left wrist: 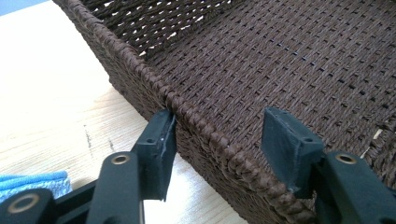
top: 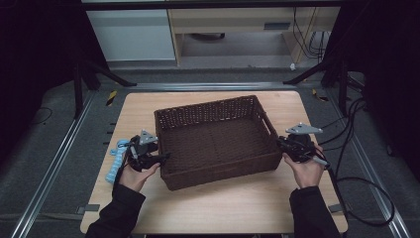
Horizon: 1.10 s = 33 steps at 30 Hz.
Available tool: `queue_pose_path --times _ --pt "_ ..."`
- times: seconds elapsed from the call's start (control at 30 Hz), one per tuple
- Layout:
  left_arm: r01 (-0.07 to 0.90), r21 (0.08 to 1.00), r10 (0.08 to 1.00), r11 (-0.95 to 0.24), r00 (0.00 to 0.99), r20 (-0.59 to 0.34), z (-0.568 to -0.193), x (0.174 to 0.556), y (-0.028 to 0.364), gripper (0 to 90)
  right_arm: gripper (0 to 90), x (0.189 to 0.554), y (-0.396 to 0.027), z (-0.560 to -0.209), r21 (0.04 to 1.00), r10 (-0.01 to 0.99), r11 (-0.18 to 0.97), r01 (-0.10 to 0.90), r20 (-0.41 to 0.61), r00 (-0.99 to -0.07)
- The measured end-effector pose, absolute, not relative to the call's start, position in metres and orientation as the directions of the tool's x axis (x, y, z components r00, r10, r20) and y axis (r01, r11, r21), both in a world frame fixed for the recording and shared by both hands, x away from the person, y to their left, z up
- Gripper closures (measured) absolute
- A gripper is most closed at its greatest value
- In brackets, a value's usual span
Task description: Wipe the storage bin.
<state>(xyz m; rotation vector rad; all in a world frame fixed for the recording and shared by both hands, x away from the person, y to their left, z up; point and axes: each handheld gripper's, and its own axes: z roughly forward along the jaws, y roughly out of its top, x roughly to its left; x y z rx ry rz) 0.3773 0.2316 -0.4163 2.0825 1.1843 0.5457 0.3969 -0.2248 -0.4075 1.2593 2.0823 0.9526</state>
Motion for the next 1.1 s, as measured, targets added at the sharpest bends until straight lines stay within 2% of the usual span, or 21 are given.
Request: queue_pose_path --times 0.03,0.2,0.43,0.53,0.67,0.77,0.83,0.87,0.9,1.0,1.1 --pt "0.579 0.731 0.869 -0.362 0.494 0.039 -0.415 0.377 0.233 35.9 81.7 0.397 -0.224 -0.407 0.785 0.901 0.318 0.532 -0.075 -0.428" --pt "0.565 0.756 0.871 -0.33 0.491 0.014 -0.411 0.384 0.244 35.2 81.8 0.397 -0.224 -0.407 0.783 0.904 0.308 0.54 -0.066 -0.422" --pt "0.575 0.748 0.865 -0.332 0.502 -0.002 -0.414 0.404 0.246 36.9 81.9 0.407 -0.226 -0.409 0.79 0.912 0.293 0.539 -0.063 -0.405" --pt "0.576 0.74 0.869 -0.347 0.494 0.022 -0.416 0.403 0.242 39.3 81.1 0.408 -0.226 -0.409 0.795 0.914 0.284 0.536 -0.056 -0.402" --pt "0.579 0.743 0.868 -0.337 0.496 0.007 -0.415 0.398 0.24 44.7 71.4 0.404 -0.229 -0.403 0.806 0.918 0.264 0.531 -0.042 -0.393" --pt "0.581 0.741 0.869 -0.337 0.496 0.007 -0.415 0.393 0.239 44.2 68.0 0.4 -0.231 -0.399 0.806 0.922 0.257 0.534 -0.038 -0.386" --pt "0.583 0.74 0.87 -0.337 0.493 0.008 -0.415 0.39 0.237 43.8 69.0 0.399 -0.232 -0.399 0.796 0.925 0.252 0.55 -0.032 -0.378" --pt "0.582 0.739 0.87 -0.339 0.492 0.011 -0.414 0.389 0.236 43.6 73.8 0.4 -0.232 -0.399 0.793 0.923 0.252 0.554 -0.026 -0.383" --pt "0.584 0.736 0.87 -0.342 0.492 0.014 -0.414 0.388 0.236 43.5 74.6 0.4 -0.233 -0.401 0.787 0.919 0.248 0.565 -0.007 -0.394" --pt "0.588 0.733 0.871 -0.343 0.491 0.013 -0.412 0.388 0.238 41.5 80.0 0.402 -0.232 -0.405 0.777 0.921 0.27 0.569 -0.036 -0.387" --pt "0.58 0.747 0.883 -0.324 0.469 0.019 -0.404 0.387 0.242 38.3 81.4 0.404 -0.235 -0.406 0.781 0.921 0.249 0.573 -0.008 -0.388"
